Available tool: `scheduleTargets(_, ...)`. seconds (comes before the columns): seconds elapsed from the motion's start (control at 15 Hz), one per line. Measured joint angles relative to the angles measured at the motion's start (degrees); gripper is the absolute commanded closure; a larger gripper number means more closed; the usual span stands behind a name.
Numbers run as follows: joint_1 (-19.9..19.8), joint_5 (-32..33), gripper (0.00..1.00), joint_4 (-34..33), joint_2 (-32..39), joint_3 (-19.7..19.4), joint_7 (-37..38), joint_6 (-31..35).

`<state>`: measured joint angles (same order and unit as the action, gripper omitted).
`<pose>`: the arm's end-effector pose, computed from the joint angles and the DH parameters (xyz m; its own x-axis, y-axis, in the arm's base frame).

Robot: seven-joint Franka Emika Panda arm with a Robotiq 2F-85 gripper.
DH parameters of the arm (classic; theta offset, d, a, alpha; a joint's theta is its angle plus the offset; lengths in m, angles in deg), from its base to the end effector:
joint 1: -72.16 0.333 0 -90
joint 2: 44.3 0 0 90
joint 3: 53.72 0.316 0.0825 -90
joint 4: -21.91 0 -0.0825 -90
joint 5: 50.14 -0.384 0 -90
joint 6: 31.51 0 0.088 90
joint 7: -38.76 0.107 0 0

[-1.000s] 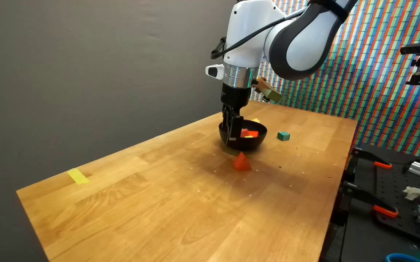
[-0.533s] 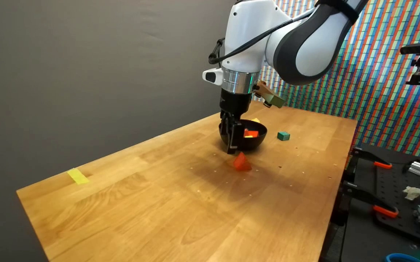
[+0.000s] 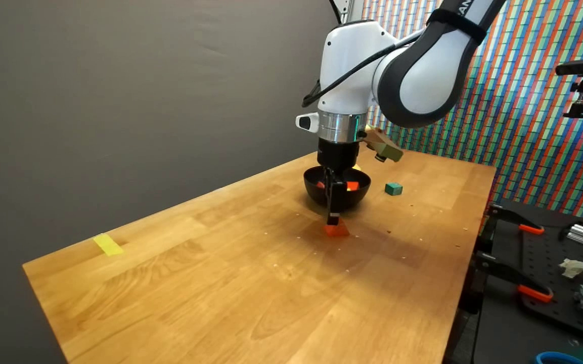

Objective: Put all the blocks inside the black bowl

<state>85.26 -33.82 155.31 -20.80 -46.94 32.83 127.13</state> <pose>0.4825 0.1903 0.1662 0.7619 0.6473 0.0235 0.6447 -0.7613 0.0684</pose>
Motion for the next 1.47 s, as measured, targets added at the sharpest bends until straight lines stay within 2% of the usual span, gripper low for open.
scheduleTargets(0.13, -1.22, -2.37, 0.0, 0.13, 0.18, 1.16, -0.18, 0.01)
scheduleTargets(0.2, -1.69, -3.54, 0.06, 0.21, 0.18, 1.7, -0.31, 0.0)
scheduleTargets(0.33, -2.24, -5.02, 0.05, 0.56, 0.19, 2.35, -0.34, 0.0)
scheduleTargets(0.47, -2.36, -5.95, 0.15, 1.01, 0.2, 2.47, -0.34, -0.04)
scheduleTargets(0.53, -2.41, -6.11, 0.15, 1.3, 0.21, 2.47, -0.34, -0.04)
scheduleTargets(0.6, -2.44, -6.16, 0.1, 1.59, 0.21, 2.47, -0.31, -0.04)
scheduleTargets(0.73, -2.45, -6.16, 0.15, 2.1, 0.19, 2.47, -0.31, 0.0)
scheduleTargets(0.8, -2.45, -6.16, 0.38, 2.26, 0.19, 2.47, -0.31, 0.0)
scheduleTargets(0.87, -2.46, -6.16, 0.4, 2.4, 0.19, 2.47, -0.31, 0.0)
scheduleTargets(1.13, -2.79, -6.76, 0.74, 2.97, 0.19, 2.48, -0.32, 0.03)
scheduleTargets(1.2, -2.99, -7.05, 0.77, 3.04, 0.19, 2.56, -0.35, 0.04)
scheduleTargets(1.47, -3.66, -8.23, 0.75, 3.04, 0.13, 3.0, -0.59, 0.05)
